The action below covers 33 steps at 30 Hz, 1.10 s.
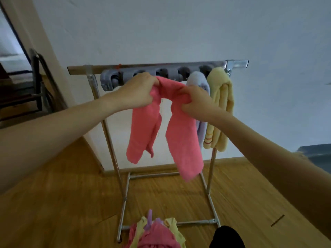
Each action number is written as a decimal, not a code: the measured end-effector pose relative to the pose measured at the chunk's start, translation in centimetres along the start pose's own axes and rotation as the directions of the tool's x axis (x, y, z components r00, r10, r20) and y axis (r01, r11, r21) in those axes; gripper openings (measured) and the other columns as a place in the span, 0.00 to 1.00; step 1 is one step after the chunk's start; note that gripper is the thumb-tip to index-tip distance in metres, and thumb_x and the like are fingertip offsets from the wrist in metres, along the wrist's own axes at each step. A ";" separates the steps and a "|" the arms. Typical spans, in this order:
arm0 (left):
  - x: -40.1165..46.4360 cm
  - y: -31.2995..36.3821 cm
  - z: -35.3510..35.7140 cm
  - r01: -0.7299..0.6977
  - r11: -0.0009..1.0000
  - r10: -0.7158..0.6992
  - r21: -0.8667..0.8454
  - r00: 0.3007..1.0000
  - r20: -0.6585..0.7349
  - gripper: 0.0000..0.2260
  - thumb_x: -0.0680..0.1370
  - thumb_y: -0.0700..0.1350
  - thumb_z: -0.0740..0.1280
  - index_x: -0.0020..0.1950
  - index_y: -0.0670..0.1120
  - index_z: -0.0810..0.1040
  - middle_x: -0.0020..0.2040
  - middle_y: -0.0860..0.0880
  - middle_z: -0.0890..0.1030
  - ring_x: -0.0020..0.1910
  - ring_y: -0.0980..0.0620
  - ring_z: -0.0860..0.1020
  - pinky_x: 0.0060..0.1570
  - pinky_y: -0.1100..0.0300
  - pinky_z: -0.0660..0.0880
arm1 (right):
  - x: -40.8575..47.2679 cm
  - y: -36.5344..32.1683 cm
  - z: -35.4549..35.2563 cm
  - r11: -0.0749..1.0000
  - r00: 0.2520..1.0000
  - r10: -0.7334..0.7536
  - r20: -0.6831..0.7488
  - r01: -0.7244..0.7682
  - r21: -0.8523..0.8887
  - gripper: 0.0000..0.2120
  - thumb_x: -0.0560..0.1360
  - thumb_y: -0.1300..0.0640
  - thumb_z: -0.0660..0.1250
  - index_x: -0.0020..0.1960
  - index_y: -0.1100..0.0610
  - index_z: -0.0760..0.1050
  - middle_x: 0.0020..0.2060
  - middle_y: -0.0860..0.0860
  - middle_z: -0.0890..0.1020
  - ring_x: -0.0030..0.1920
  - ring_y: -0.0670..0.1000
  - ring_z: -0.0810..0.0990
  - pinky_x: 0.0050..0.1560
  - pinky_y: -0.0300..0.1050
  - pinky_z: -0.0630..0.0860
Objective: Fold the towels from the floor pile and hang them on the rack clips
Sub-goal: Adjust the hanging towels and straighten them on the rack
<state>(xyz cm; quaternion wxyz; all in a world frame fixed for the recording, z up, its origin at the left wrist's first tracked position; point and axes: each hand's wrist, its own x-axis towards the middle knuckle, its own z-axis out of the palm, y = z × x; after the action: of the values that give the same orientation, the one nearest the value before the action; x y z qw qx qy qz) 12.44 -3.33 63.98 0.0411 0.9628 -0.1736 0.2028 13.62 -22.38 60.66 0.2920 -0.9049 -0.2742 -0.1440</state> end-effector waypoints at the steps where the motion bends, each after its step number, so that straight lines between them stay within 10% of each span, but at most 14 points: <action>1: 0.6 -0.2 0.1 -0.022 0.999 0.024 0.029 0.998 -0.063 0.15 0.69 0.35 0.66 0.53 0.45 0.81 0.43 0.46 0.73 0.44 0.44 0.76 0.38 0.53 0.71 | 0.8 0.1 0.1 0.999 0.999 0.043 -0.028 -0.044 -0.016 0.15 0.73 0.67 0.61 0.58 0.66 0.77 0.53 0.62 0.80 0.53 0.60 0.79 0.49 0.45 0.72; 5: 3.1 -0.5 0.4 -0.048 0.985 0.086 0.168 0.971 -0.224 0.13 0.71 0.33 0.64 0.53 0.41 0.78 0.47 0.42 0.73 0.48 0.42 0.73 0.44 0.51 0.70 | 2.7 0.4 0.2 0.997 0.957 0.067 -0.282 -0.072 -0.008 0.19 0.72 0.65 0.60 0.62 0.59 0.73 0.59 0.57 0.74 0.58 0.56 0.74 0.56 0.48 0.73; 12: 5.6 1.0 2.8 0.007 0.951 0.107 0.311 0.931 -0.348 0.16 0.71 0.29 0.64 0.58 0.38 0.73 0.52 0.40 0.73 0.51 0.42 0.72 0.41 0.53 0.72 | 4.6 0.4 3.1 0.987 0.926 0.158 -0.344 -0.148 0.055 0.30 0.68 0.68 0.62 0.69 0.60 0.60 0.71 0.52 0.58 0.49 0.55 0.75 0.27 0.37 0.61; 28: 3.5 0.7 12.2 -0.047 0.983 0.110 0.179 0.925 -0.363 0.23 0.73 0.29 0.64 0.68 0.38 0.70 0.58 0.38 0.74 0.53 0.41 0.74 0.49 0.50 0.78 | 3.0 8.3 11.0 0.981 0.913 -0.072 -0.401 0.139 0.139 0.26 0.74 0.63 0.56 0.73 0.63 0.62 0.72 0.57 0.65 0.73 0.50 0.62 0.71 0.44 0.65; 33: 2.0 0.5 13.6 -0.126 0.991 0.098 -0.048 0.919 -0.381 0.16 0.77 0.36 0.62 0.65 0.41 0.71 0.55 0.41 0.73 0.49 0.44 0.75 0.48 0.52 0.76 | 1.9 9.8 11.8 0.971 0.892 -0.149 -0.427 0.214 0.108 0.24 0.77 0.63 0.61 0.72 0.58 0.62 0.70 0.55 0.66 0.52 0.50 0.78 0.42 0.34 0.77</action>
<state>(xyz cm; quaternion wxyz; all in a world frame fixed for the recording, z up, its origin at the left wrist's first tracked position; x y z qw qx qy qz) 19.15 -6.49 52.34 0.0966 0.8922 -0.2245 0.3799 22.00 -21.07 47.77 0.3970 -0.7989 -0.2993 -0.3385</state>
